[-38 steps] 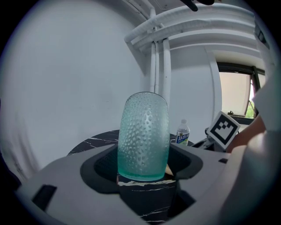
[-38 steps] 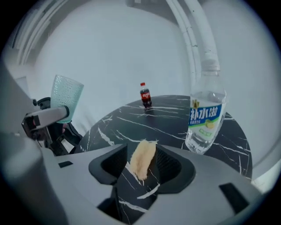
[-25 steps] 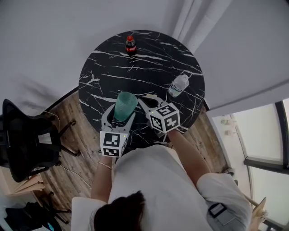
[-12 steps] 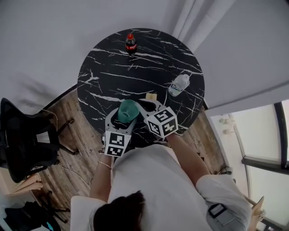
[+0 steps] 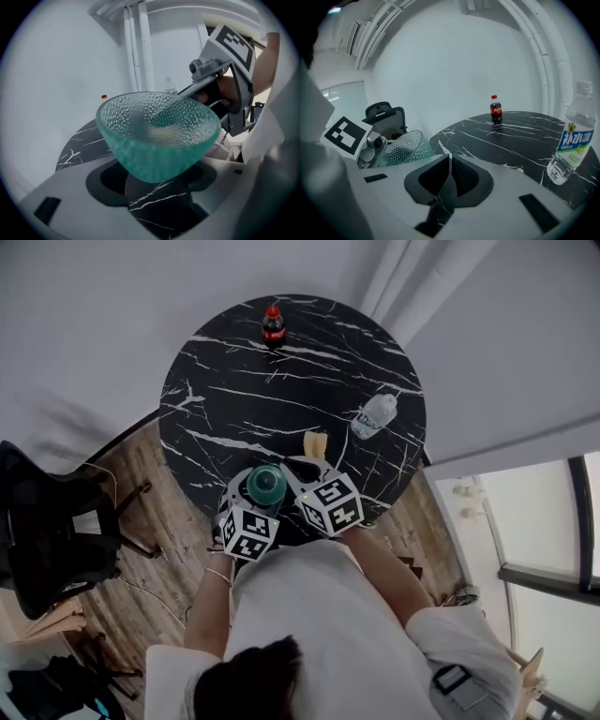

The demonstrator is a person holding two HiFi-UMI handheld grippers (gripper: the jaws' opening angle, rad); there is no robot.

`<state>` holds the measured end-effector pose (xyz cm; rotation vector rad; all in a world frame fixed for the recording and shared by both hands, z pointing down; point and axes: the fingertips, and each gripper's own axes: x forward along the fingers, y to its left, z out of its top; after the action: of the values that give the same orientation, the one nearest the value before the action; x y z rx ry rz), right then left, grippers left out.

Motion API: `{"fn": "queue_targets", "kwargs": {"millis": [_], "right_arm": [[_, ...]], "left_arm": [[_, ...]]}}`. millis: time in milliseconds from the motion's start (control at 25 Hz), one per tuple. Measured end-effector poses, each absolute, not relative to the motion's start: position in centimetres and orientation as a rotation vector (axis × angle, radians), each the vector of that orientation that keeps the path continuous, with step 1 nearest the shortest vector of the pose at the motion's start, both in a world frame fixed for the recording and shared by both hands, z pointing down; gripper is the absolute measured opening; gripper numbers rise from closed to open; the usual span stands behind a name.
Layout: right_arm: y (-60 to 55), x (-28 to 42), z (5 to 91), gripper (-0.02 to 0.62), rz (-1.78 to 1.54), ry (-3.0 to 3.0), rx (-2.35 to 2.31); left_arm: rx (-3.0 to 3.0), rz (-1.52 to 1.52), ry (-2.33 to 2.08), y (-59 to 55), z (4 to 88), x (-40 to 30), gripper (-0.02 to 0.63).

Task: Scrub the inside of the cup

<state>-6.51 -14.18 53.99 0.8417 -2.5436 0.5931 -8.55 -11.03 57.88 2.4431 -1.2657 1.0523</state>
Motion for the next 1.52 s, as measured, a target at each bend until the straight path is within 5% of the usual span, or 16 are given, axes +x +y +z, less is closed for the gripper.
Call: {"fn": "queue_targets", "kwargs": {"millis": [960,1520], "right_arm": [[-13.4,-5.0,60.0,0.044,0.740,-2.348,0.907],[-13.7,-5.1,60.7,0.046,0.769,-2.315,0.927]], "left_arm": [[2.386,1.307,-0.938,-10.1,64.3,-7.9,0.322],[2.336,1.121,-0.921,-10.0,64.7,-8.1,0.325]]}}
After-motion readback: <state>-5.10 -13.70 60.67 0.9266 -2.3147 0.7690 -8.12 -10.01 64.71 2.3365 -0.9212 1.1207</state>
